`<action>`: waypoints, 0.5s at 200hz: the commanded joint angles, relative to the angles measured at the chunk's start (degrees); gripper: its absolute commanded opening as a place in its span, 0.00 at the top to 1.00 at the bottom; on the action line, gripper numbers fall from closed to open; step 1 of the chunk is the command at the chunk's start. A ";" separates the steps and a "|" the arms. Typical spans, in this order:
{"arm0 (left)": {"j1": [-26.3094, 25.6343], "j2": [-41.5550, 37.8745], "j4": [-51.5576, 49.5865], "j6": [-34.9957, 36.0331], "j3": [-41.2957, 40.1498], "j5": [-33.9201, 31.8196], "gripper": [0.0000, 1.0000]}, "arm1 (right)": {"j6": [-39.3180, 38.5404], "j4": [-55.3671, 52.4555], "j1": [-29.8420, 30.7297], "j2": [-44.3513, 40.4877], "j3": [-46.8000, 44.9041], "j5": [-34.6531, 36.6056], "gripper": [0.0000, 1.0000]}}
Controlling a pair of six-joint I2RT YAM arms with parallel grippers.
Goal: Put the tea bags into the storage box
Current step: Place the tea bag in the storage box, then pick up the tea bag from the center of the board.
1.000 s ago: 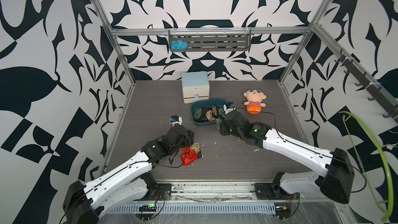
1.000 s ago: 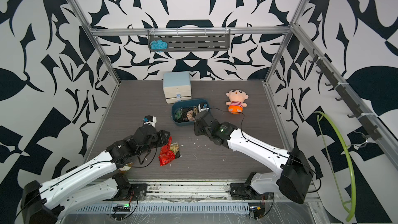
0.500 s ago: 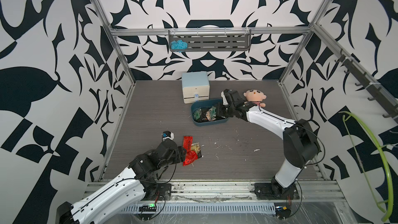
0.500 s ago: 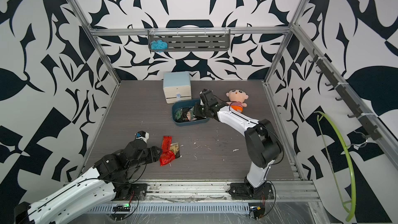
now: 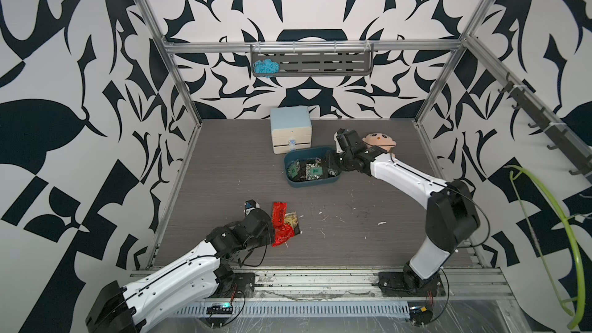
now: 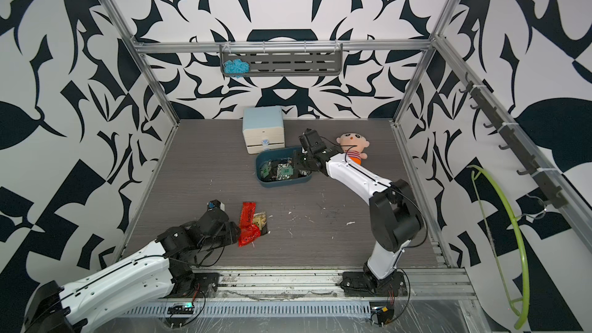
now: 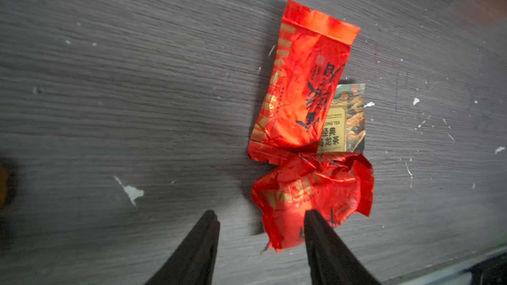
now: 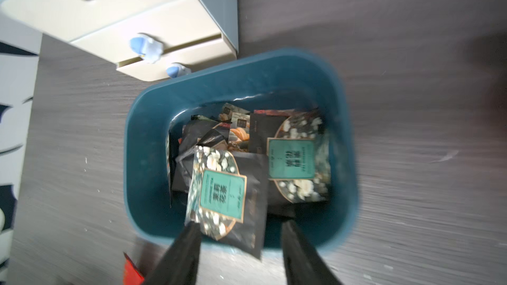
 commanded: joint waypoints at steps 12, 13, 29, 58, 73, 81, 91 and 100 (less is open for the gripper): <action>0.15 3.71 4.68 0.30 0.18 -3.14 0.43 | -1.72 -1.84 1.70 -11.10 -6.97 0.58 0.38; 0.15 3.74 4.72 0.34 0.18 -3.26 0.43 | -1.63 -1.76 1.75 -11.29 -7.26 0.45 0.38; 0.15 4.97 6.86 0.46 -0.18 -4.51 0.41 | -0.21 0.16 4.10 -14.78 -11.65 -2.00 0.37; 0.40 8.69 10.83 0.89 -0.20 -4.24 0.38 | 5.03 6.55 9.74 -18.37 -19.45 -4.76 0.37; 0.41 11.02 12.90 0.66 -0.10 -3.36 0.38 | 7.46 9.02 13.59 -18.48 -22.10 -4.23 0.37; 0.41 12.30 14.66 0.52 -0.34 -2.74 0.38 | 8.61 10.52 15.32 -18.11 -23.31 -3.77 0.36; 0.42 13.79 16.67 0.12 -0.77 -1.96 0.38 | 10.24 12.54 16.98 -16.95 -24.47 -3.78 0.36; 0.50 15.28 16.86 -0.13 -0.35 -1.60 0.39 | 11.45 14.31 18.26 -15.46 -25.25 -4.31 0.36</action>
